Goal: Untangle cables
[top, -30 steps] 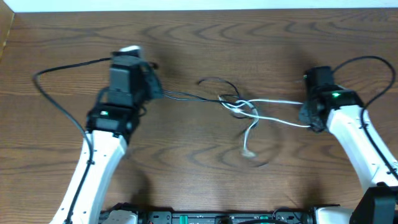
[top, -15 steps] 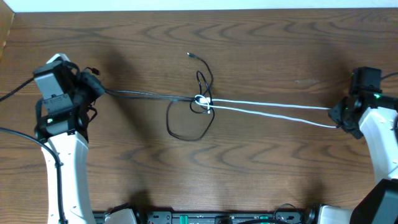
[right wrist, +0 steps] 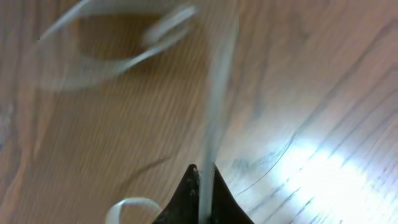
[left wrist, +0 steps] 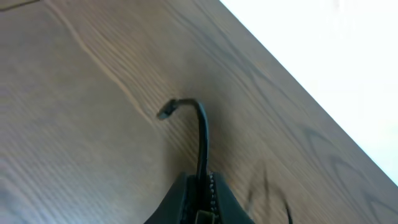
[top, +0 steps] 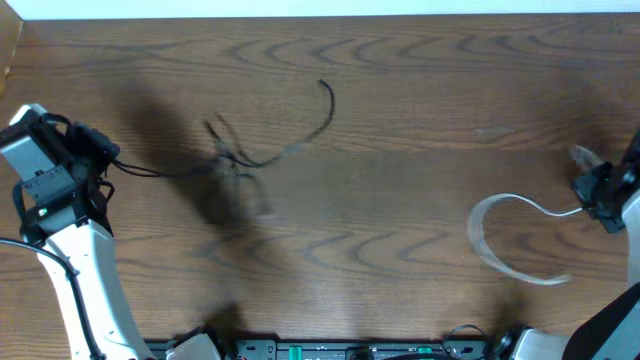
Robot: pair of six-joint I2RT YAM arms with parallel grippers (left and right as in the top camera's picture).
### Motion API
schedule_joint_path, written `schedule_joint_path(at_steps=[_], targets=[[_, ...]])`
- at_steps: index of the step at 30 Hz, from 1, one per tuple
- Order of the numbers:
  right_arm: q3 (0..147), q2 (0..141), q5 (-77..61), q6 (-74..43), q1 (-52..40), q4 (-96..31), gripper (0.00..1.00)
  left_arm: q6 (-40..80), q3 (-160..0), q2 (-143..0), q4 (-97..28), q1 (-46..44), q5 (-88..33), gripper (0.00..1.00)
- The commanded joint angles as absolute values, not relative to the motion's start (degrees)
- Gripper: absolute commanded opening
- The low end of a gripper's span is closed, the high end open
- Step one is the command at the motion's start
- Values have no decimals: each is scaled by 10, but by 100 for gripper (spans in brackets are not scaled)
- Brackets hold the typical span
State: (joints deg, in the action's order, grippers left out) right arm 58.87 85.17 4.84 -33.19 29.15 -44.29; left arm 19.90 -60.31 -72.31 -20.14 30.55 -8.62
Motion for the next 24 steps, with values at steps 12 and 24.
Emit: schedule_joint_path(at_steps=[12,24], targets=[[595,852,-43,-233,225,-420,1,202,-601,-714,-231,259,-150,8],[595,852,-149,-105,109,-379,1,197,-601,-710,-251,71,-150,8]])
